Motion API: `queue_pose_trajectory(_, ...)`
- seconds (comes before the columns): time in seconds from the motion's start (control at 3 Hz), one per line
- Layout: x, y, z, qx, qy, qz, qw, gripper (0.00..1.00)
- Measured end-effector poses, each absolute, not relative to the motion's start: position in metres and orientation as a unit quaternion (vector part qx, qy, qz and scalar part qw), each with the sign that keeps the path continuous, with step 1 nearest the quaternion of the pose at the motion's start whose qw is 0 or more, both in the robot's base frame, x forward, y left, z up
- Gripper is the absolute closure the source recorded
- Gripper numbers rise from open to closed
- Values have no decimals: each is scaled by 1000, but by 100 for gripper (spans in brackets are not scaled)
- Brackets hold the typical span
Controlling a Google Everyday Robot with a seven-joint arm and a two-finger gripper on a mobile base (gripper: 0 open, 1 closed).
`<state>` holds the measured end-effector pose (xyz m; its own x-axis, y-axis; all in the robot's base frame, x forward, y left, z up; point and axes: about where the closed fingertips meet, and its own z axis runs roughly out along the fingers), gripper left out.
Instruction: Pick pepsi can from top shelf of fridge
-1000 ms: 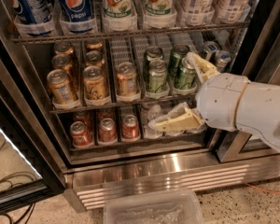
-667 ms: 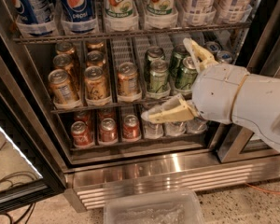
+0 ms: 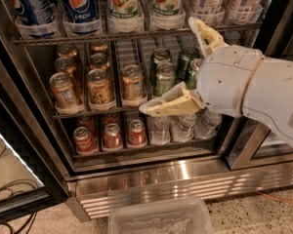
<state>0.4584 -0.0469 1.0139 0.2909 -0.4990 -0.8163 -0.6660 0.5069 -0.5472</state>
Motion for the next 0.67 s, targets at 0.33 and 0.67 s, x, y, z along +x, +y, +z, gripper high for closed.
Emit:
queue_pose_trajectory(0.33,450,-36,1026,-469,587,87,654,0)
queue_pose_trajectory(0.67,435,-10,1054,-431,577,126,682,0)
